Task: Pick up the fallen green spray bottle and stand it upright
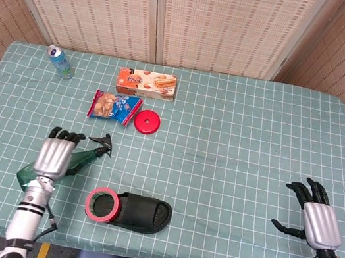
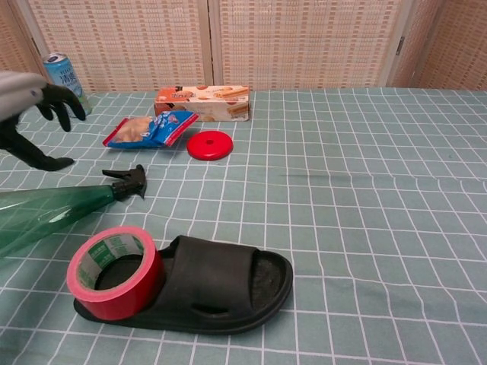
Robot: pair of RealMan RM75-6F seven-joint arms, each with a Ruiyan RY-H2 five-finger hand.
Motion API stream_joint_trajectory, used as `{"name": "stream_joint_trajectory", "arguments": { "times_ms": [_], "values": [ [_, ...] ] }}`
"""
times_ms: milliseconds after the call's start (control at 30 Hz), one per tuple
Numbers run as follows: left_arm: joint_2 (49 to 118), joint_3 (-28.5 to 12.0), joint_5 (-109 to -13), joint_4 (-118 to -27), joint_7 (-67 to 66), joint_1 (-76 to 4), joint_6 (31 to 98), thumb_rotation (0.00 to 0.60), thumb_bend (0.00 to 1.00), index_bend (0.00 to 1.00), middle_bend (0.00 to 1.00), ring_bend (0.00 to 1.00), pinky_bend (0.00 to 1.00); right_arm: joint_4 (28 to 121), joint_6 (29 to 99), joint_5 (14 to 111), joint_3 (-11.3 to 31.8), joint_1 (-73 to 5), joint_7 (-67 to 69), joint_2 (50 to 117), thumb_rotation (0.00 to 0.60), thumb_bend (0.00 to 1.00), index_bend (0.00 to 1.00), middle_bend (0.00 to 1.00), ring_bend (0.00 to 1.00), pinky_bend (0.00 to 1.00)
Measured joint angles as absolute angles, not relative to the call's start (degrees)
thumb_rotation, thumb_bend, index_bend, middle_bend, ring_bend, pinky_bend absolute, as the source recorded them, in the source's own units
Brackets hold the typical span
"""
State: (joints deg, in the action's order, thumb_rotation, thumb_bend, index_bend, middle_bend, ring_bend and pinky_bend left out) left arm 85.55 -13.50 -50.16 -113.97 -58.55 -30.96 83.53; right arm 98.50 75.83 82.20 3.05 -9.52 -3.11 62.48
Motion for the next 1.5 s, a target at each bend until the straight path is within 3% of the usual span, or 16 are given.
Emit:
{"name": "stream_joint_trajectory", "arguments": {
  "times_ms": [100,267,567,800,1200,1500],
  "values": [
    [92.49,-13.82,-45.21,-110.82,-65.81,-34.74,86.25,0.600,0.25,0.30,0.30,0.23,0.15,98.68,75.18,82.02,2.99,-9.71,-2.78,62.11,0.600,0.00,0.24,0.19,0.00,0.07],
    [97.22,-13.49,-42.71,-102.29,-71.48,-39.10,87.27,0.600,0.25,0.31,0.26,0.20,0.12,99.03,74.65,81.85,2.97,-9.92,-1.67,61.64,0.600,0.00,0.24,0.19,0.00,0.07],
    [101.79,-13.33,-40.27,-89.20,-75.46,-42.85,86.52,0.600,0.25,0.32,0.24,0.19,0.12,98.93,74.13,82.14,2.84,-10.09,0.49,61.03,0.600,0.00,0.26,0.19,0.00,0.07],
    [102.45,-14.49,-34.75,-88.99,-77.55,-42.80,86.57,0.600,0.25,0.32,0.21,0.16,0.10,98.92,74.21,82.18,2.80,-10.14,0.03,61.09,0.600,0.00,0.26,0.19,0.00,0.07],
    [103.92,-24.36,-24.68,-91.55,-81.58,-47.02,89.78,0.600,0.25,0.35,0.22,0.15,0.07,98.72,74.58,82.14,2.81,-10.04,-0.15,61.34,0.600,0.00,0.26,0.19,0.00,0.07],
    [106.36,-30.63,-13.78,-85.63,-85.53,-50.01,94.70,0.600,0.25,0.34,0.22,0.13,0.05,98.47,74.40,82.55,2.68,-10.12,0.96,61.10,0.600,0.00,0.26,0.19,0.00,0.07]
  ]
}}
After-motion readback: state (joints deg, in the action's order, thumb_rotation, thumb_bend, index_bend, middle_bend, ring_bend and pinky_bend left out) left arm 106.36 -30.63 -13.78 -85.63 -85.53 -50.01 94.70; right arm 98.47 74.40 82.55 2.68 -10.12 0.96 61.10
